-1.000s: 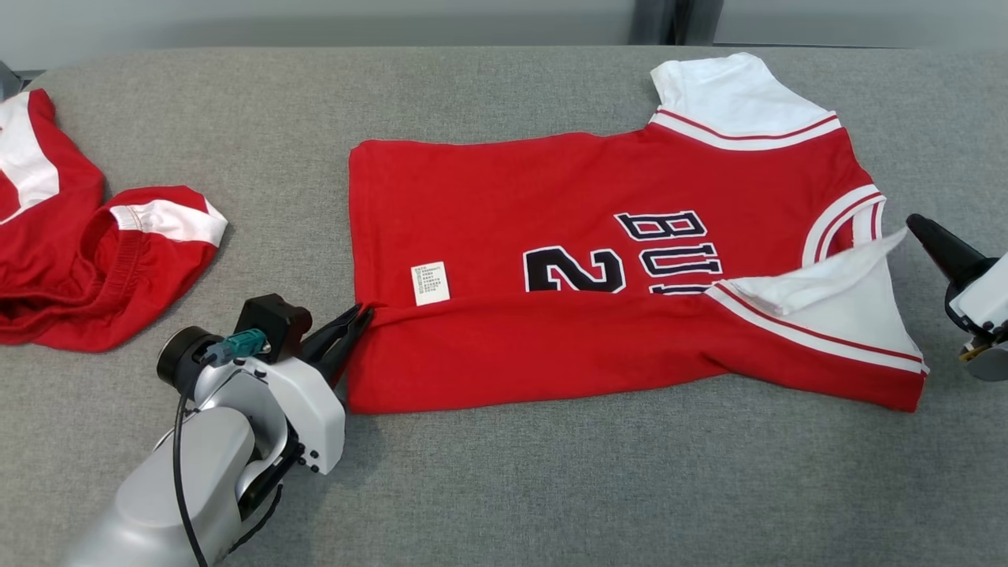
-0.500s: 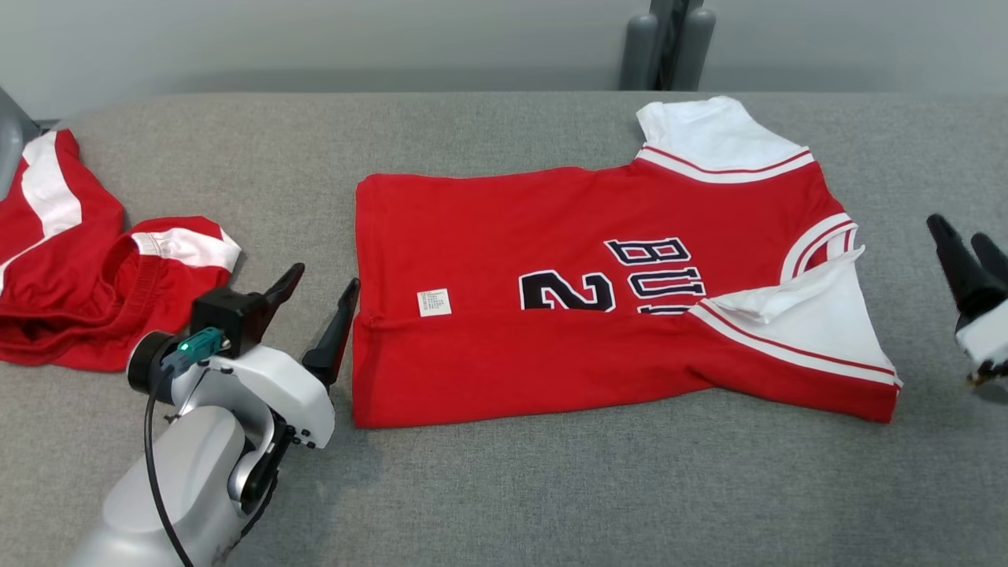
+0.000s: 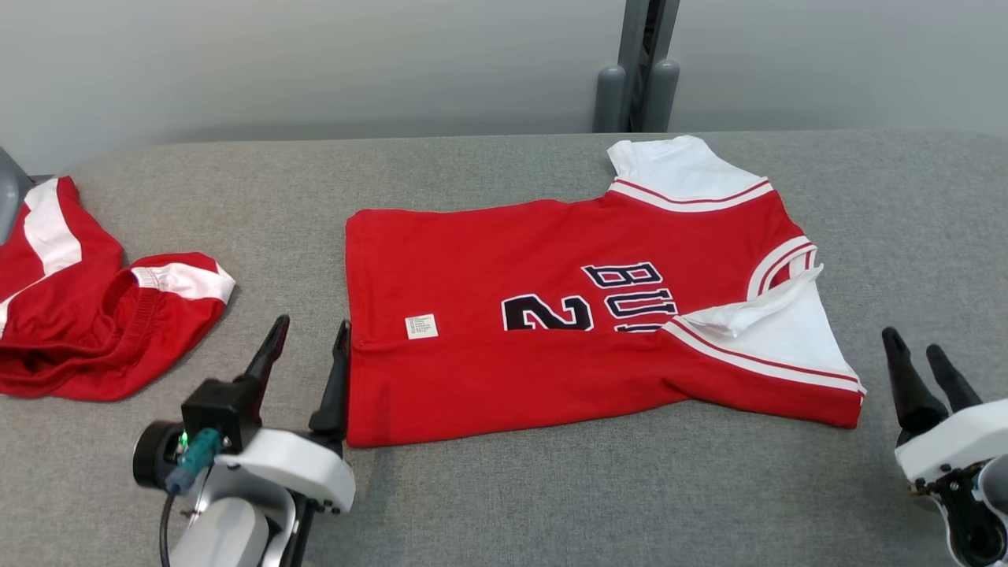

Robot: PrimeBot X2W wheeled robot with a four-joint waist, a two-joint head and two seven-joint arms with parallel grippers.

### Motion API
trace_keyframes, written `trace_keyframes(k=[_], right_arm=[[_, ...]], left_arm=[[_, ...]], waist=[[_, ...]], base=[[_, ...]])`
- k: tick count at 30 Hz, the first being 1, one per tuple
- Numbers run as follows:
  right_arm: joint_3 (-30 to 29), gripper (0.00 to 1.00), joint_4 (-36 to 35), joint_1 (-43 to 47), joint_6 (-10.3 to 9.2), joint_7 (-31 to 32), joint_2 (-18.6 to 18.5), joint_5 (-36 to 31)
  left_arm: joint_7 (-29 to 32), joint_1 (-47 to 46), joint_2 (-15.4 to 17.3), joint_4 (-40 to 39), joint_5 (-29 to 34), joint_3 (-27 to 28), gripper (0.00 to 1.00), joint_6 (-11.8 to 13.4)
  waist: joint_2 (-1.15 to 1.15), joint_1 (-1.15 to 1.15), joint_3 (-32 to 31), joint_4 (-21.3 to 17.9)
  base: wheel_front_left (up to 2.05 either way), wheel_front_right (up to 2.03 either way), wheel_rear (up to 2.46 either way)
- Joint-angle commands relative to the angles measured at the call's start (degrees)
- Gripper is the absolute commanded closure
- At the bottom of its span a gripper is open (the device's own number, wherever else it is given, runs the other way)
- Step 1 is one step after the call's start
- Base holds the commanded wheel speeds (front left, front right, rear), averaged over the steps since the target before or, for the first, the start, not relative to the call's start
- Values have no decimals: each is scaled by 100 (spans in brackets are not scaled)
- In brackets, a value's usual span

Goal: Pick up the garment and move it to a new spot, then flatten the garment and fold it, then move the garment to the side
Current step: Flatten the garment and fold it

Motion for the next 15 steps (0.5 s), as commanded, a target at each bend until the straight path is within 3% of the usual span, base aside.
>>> trace_keyframes(k=[1,15], right_arm=[[7,0,18,55,3,-41,5,-47],[212,0,991,-220,3,-124,-63,-148]], left_arm=[[-21,47,24,10,48,50,0,43],[343,-77,-308,1297,201,-309,0,-232]], waist=[[0,0,-4,4],[0,0,169,79]], base=[[0,0,0],[0,0,0]])
